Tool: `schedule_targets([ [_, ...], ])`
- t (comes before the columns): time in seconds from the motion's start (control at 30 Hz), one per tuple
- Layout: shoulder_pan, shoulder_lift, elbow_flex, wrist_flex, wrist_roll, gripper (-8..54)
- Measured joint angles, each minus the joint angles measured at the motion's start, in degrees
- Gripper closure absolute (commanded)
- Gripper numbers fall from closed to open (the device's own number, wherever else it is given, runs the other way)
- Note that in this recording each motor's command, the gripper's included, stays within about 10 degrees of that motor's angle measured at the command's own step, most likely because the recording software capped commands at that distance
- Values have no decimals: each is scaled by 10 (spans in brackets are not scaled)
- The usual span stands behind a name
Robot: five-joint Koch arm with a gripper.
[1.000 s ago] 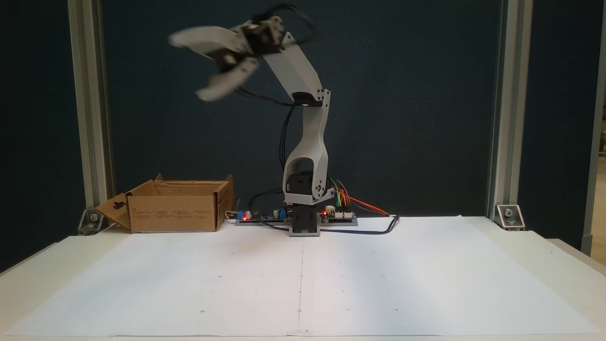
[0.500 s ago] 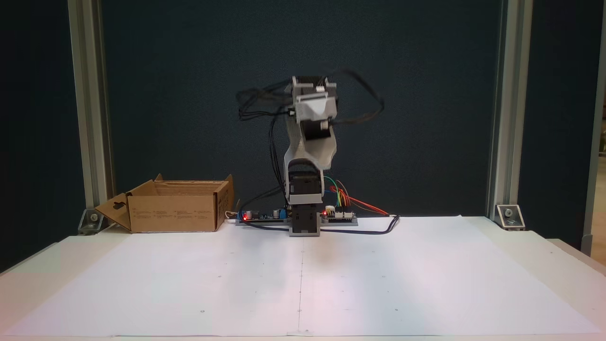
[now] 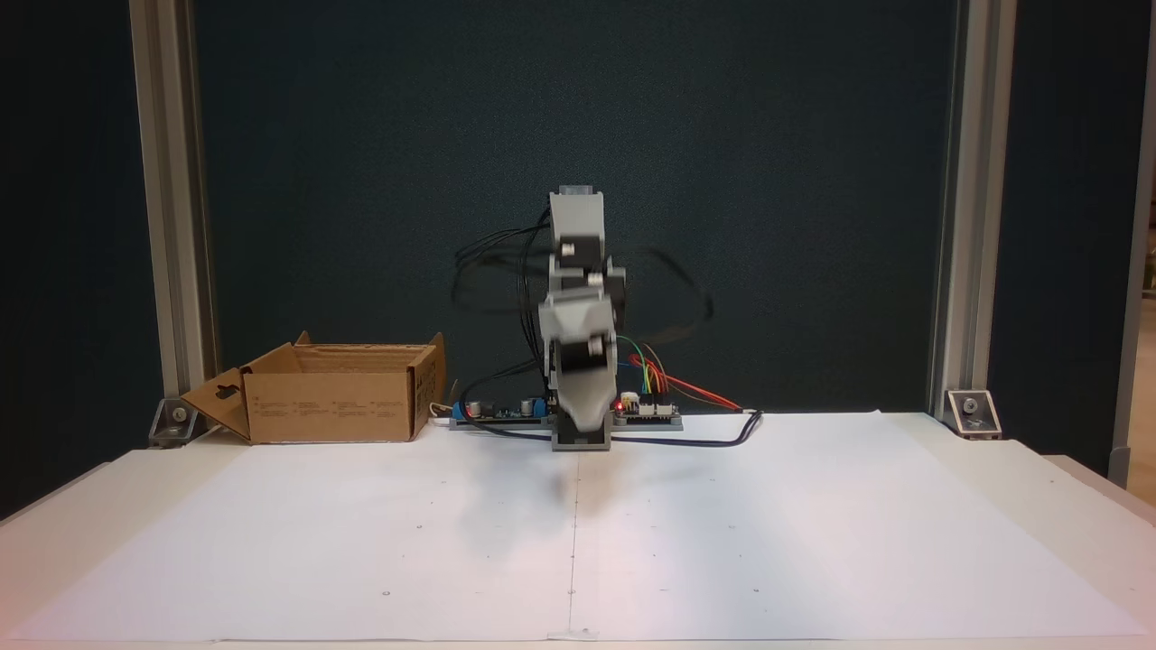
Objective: Grasp a green dice and put it in the bin.
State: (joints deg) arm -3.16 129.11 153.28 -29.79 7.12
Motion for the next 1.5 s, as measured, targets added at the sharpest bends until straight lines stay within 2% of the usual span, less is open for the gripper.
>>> schedule_targets([
  [0.77, 26, 0, 231, -521, -3, 9],
  [1.5, 25, 0, 232, -535, -3, 8],
])
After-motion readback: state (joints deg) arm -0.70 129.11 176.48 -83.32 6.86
